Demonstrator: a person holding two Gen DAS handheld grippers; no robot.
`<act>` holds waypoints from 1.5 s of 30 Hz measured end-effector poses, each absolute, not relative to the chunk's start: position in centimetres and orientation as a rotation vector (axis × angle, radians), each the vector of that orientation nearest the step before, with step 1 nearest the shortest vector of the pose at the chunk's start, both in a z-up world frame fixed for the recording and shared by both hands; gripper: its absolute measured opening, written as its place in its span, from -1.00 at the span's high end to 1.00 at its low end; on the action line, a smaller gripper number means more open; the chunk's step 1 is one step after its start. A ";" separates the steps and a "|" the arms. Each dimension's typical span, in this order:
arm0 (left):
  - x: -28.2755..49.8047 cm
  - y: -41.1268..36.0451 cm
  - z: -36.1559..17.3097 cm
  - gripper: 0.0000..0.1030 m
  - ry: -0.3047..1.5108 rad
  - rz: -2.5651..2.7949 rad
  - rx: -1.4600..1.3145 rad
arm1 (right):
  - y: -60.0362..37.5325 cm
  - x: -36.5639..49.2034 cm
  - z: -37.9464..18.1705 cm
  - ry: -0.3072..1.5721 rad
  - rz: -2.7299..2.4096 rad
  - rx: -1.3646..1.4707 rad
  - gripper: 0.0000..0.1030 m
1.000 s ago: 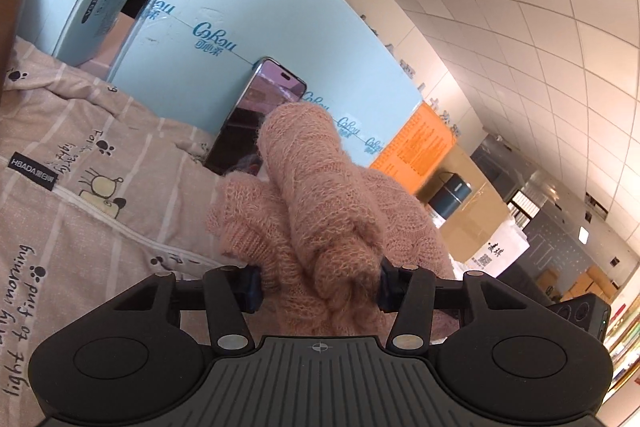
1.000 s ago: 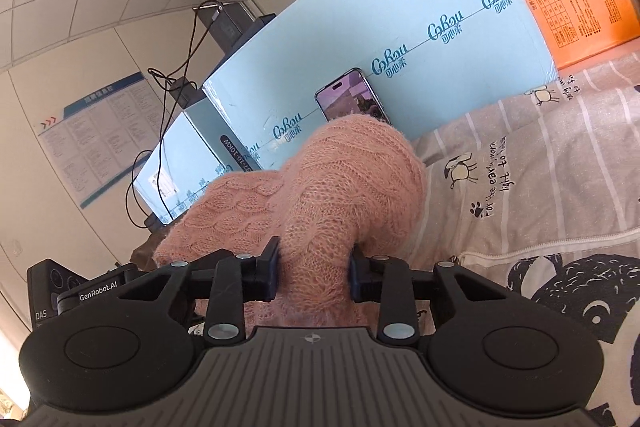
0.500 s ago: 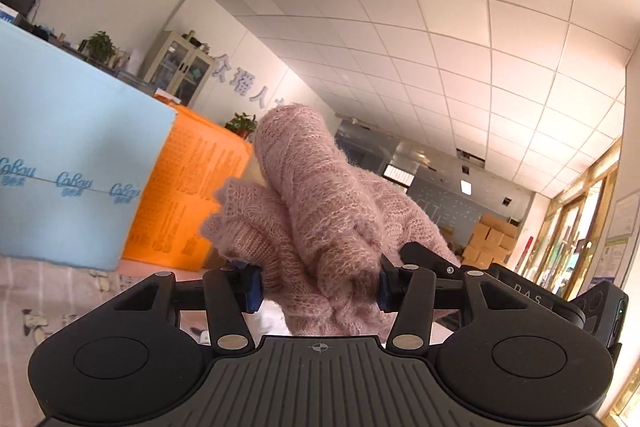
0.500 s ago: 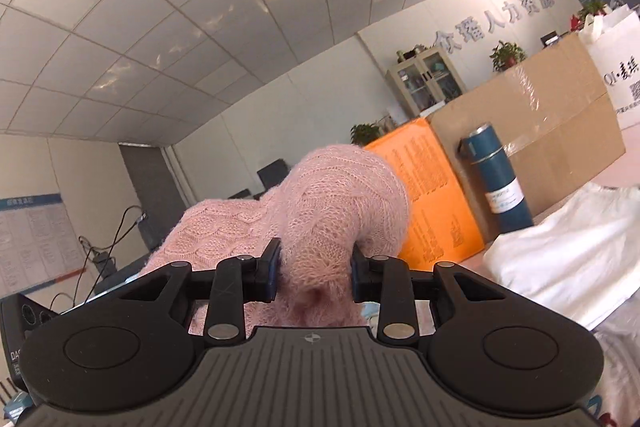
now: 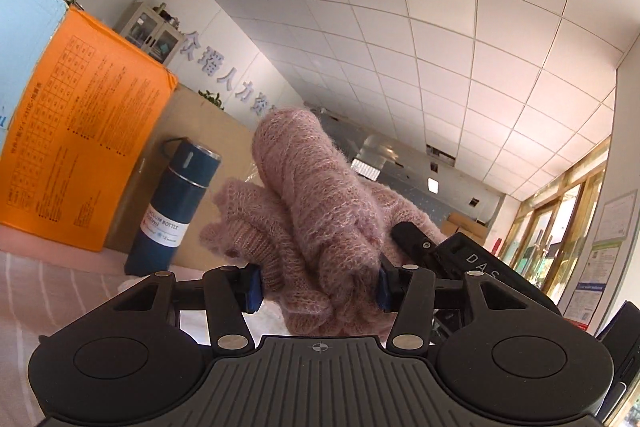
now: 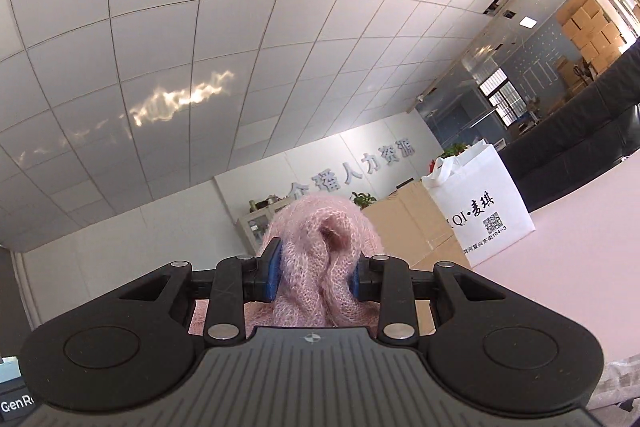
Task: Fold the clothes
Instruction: 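Carry the sweater with both grippers and lower it onto the white shirt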
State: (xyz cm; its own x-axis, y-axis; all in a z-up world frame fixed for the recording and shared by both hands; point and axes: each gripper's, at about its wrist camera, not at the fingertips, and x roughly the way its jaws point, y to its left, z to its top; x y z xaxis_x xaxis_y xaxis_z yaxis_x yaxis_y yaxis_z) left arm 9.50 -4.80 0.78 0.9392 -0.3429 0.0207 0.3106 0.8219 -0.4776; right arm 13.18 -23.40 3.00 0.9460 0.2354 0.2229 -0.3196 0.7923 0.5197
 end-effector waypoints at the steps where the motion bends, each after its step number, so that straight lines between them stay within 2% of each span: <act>1: 10.3 -5.0 0.2 0.04 0.071 -0.349 -0.498 | -23.5 14.1 1.9 -0.138 0.275 0.600 0.43; 6: 14.0 -5.1 -3.1 0.05 0.153 -0.377 -0.527 | -23.0 17.6 -2.1 -0.033 0.165 0.508 0.44; 13: 15.7 -4.0 -4.9 0.04 0.265 -0.356 -0.565 | -22.1 19.6 -3.7 0.068 0.097 0.450 0.43; 16: 15.9 -4.2 -5.2 0.00 0.273 -0.310 -0.521 | -21.5 20.4 -4.2 0.118 0.066 0.421 0.31; 17: 15.9 -4.0 -5.2 -0.08 0.274 -0.298 -0.521 | -21.5 20.6 -4.4 0.132 0.054 0.409 0.29; 19: 15.6 -3.5 -5.1 -0.65 0.269 -0.258 -0.531 | -21.3 21.2 -4.6 0.162 0.031 0.386 0.15; 21: 15.1 -3.0 -5.1 -0.85 0.238 -0.182 -0.523 | -21.2 21.9 -5.0 0.200 0.014 0.369 -0.08; 23: 15.1 -2.5 -5.3 -0.85 0.246 -0.124 -0.517 | -21.2 22.5 -5.4 0.243 0.014 0.367 -0.30; 26: 15.8 -1.9 -5.9 -0.86 0.311 -0.073 -0.519 | -21.6 23.3 -5.8 0.289 0.013 0.391 -0.41; 32: 17.4 -1.7 -7.5 -0.98 0.416 -0.034 -0.487 | -21.8 24.8 -6.3 0.366 -0.008 0.403 -0.55; 38: 17.1 -1.8 -7.5 -1.00 0.404 -0.023 -0.481 | -20.8 26.4 -6.6 0.421 -0.039 0.365 -0.80; 45: 16.2 -2.0 -7.1 -1.00 0.373 -0.005 -0.455 | -21.5 25.9 -6.7 0.390 -0.009 0.416 -0.91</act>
State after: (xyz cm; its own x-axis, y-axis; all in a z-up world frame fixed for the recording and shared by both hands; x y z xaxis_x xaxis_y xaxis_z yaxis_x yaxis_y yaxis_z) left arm 16.24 -1.96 -7.14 0.9325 -0.0868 -0.3507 -0.0780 0.8994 -0.4301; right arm 25.88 -21.47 -6.66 0.9258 0.0703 -0.3714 0.0876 0.9158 0.3919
